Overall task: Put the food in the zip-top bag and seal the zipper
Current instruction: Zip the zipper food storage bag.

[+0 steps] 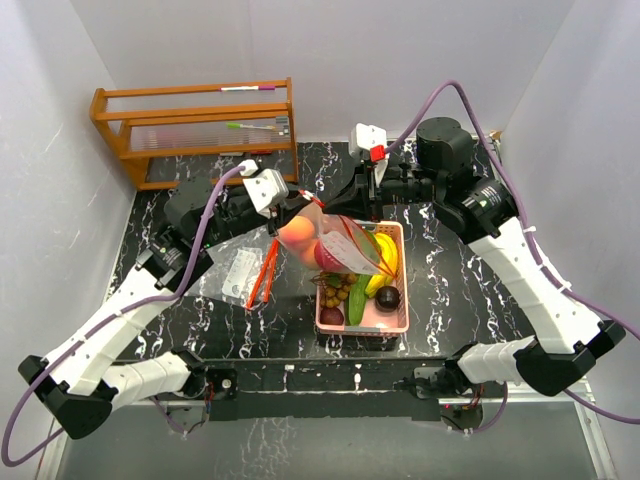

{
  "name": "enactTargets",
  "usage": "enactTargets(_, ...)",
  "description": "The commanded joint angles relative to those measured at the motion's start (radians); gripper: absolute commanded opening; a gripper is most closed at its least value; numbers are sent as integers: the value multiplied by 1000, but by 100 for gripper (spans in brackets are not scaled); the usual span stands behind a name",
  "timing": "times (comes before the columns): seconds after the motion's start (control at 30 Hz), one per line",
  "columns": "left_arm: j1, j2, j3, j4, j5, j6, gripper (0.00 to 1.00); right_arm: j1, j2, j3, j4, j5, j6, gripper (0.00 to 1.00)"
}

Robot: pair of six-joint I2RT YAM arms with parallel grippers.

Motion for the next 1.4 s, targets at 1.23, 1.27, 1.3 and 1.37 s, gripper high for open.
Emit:
enactTargets(1.23, 2, 196, 371, -541, -93, -115, 0, 4, 37, 61, 65, 149, 40, 68)
enactTargets(1.27, 2, 201, 379, -545, -100, -117, 0, 5, 33, 54, 68, 140, 38, 68)
enactTargets(1.3, 2, 204, 384, -551, -103, -118, 0, 5, 29, 45, 77, 128, 41, 68)
enactTargets(1.37, 2, 204, 387, -550, -98, -121, 0, 8, 32, 36, 90, 121, 50, 69)
